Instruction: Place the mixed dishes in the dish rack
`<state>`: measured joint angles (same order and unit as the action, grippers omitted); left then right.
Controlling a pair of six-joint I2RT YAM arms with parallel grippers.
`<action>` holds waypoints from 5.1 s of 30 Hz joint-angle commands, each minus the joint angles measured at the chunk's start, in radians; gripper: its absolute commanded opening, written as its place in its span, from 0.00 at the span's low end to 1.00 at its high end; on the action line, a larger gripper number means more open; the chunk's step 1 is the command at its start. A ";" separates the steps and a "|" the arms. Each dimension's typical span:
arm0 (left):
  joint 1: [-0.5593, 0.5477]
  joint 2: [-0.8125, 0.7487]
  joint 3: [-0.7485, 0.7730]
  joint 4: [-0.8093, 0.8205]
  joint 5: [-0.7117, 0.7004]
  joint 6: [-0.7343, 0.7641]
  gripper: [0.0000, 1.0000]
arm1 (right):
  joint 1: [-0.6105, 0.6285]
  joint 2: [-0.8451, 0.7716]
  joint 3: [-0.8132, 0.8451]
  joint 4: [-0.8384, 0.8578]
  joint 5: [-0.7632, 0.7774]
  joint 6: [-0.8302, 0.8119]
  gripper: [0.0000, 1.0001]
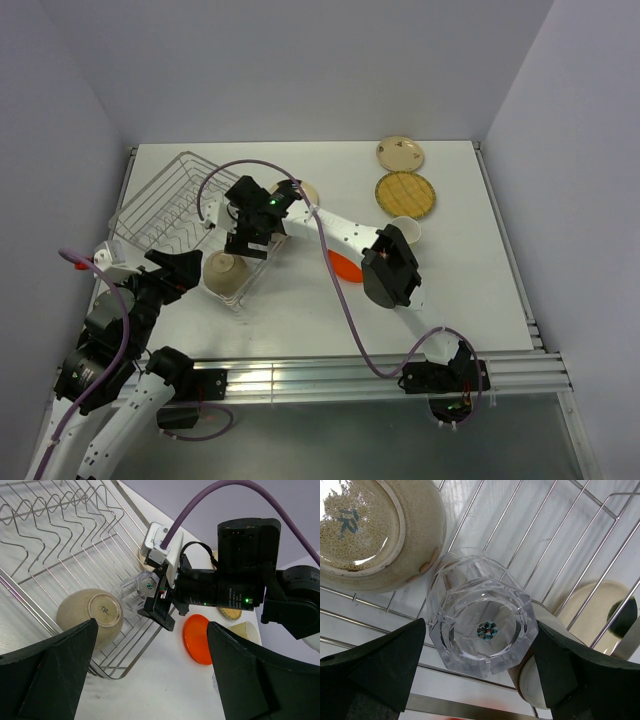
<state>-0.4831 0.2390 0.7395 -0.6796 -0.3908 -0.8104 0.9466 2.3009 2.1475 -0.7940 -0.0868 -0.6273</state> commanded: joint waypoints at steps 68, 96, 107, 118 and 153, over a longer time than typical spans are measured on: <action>-0.680 1.815 1.043 -0.012 0.159 -0.115 0.47 | -1.209 -1.244 -1.189 0.345 -0.821 0.543 0.90; -0.655 1.832 0.992 0.113 0.230 -0.062 0.01 | -1.209 -1.241 -1.181 0.329 -0.855 0.540 0.90; -0.551 1.421 0.526 0.493 0.470 -0.099 0.00 | -1.175 -1.196 -1.112 0.221 -0.918 0.417 0.90; -0.292 0.883 0.092 0.807 0.587 -0.067 0.00 | -0.879 -1.065 -1.031 0.687 -0.924 0.968 0.90; 0.008 0.648 -0.058 1.253 0.687 -0.161 0.00 | -0.470 -0.695 -1.166 1.816 -0.901 2.346 1.00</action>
<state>-0.4793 0.9119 0.6361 0.4515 0.2520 -0.9409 0.4435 1.5955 0.9916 0.9833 -0.9325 1.7317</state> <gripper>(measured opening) 0.072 0.997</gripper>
